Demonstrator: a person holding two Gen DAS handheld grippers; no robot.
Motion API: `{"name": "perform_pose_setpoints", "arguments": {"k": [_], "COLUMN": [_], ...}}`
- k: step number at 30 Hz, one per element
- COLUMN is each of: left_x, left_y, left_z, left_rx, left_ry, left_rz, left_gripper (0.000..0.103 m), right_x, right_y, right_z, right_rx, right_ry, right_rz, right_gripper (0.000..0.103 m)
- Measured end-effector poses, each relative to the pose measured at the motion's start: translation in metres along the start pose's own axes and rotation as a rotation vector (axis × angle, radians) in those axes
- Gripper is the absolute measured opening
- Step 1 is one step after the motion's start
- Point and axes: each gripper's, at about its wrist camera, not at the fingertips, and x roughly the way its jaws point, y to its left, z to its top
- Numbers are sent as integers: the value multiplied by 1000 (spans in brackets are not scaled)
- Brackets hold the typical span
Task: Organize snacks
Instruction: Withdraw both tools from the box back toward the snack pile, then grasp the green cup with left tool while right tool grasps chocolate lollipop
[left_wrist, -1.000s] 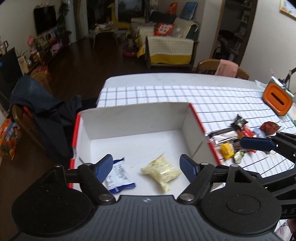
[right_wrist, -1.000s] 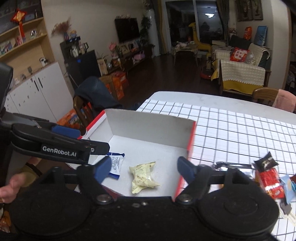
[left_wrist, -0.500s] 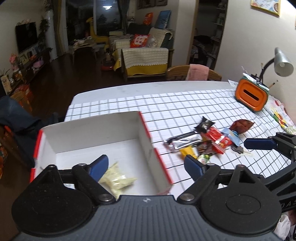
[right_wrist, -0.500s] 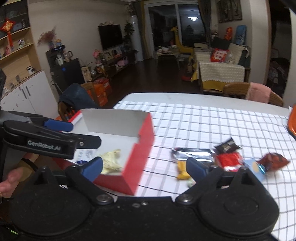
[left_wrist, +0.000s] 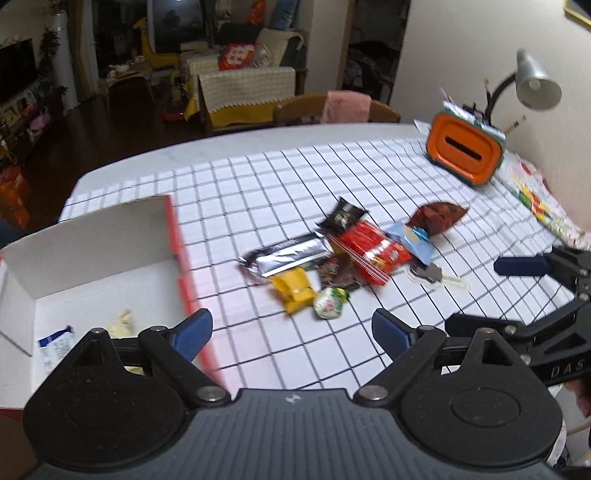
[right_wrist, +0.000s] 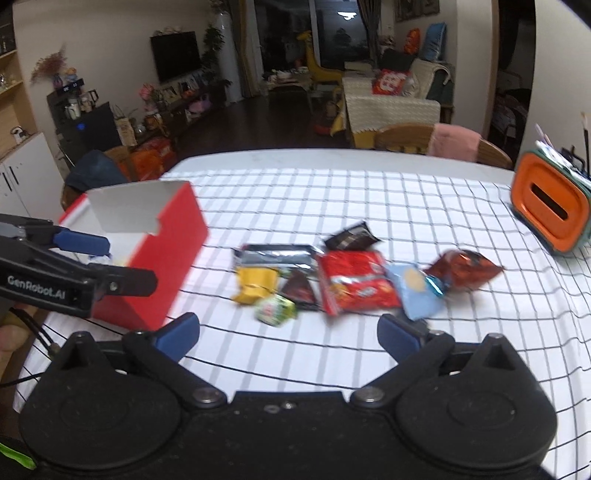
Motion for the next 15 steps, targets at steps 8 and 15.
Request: {"name": "perform_pose_setpoints", "arguments": {"k": [8, 15], "left_x": [42, 82], "left_y": [-32, -46], "left_z": [3, 8], "left_rx": [14, -33], "left_ry": [49, 101], "left_rz": [-2, 32], "left_gripper": [94, 94], "right_x": [19, 48], "right_y": [-54, -90], "right_z": [-13, -18], "right_rx": [-30, -54], "right_ry": [37, 81], "right_rz": [-44, -71], "right_gripper": [100, 93]}}
